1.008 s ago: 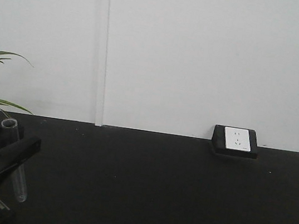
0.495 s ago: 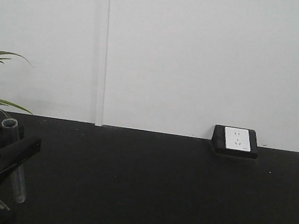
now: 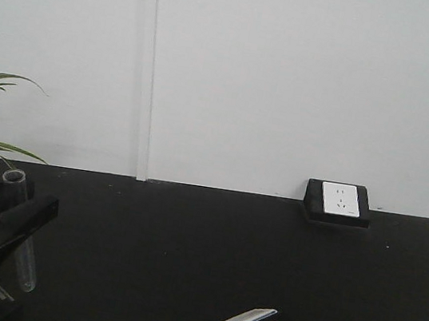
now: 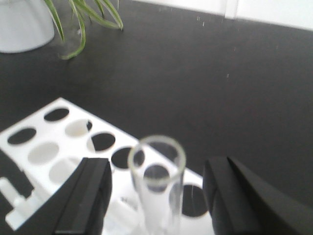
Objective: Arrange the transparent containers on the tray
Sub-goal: 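Lift the clear tube out of the rack with the right gripper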
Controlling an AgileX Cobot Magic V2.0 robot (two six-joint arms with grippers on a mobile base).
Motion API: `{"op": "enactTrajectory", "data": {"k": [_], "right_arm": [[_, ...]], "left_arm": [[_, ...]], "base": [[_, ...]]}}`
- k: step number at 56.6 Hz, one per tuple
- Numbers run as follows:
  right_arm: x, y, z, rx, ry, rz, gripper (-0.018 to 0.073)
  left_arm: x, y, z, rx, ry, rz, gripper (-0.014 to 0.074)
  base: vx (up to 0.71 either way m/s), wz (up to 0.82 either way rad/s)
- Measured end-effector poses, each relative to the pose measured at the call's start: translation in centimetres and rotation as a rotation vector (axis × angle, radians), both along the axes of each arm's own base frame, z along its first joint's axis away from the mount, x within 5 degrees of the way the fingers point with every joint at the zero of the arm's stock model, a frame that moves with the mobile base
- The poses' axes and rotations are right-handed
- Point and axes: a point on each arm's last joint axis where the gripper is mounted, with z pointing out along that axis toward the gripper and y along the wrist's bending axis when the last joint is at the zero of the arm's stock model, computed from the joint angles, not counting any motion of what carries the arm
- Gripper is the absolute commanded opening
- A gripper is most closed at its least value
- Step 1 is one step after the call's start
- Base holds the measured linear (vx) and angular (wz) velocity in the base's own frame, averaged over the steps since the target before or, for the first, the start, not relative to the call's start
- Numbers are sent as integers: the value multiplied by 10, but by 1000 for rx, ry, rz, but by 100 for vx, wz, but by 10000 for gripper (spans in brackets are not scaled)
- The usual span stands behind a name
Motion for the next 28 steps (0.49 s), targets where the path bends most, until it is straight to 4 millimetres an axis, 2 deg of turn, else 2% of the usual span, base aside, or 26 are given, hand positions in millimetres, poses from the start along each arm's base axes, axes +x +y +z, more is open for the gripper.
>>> {"op": "enactTrajectory", "data": {"k": [8, 14, 16, 28], "right_arm": [[-1, 0, -2, -5, 28, -3, 464], [-1, 0, -2, -5, 27, -3, 413], [-1, 0, -2, -8, 30, -3, 277], [-1, 0, -2, -6, 28, -3, 151]], "left_arm": [[0, 0, 0, 0, 0, 0, 104], [0, 0, 0, 0, 0, 0, 104], [0, 0, 0, 0, 0, 0, 104], [0, 0, 0, 0, 0, 0, 104]], "base": [[0, 0], [0, 0], [0, 0], [0, 0]]}}
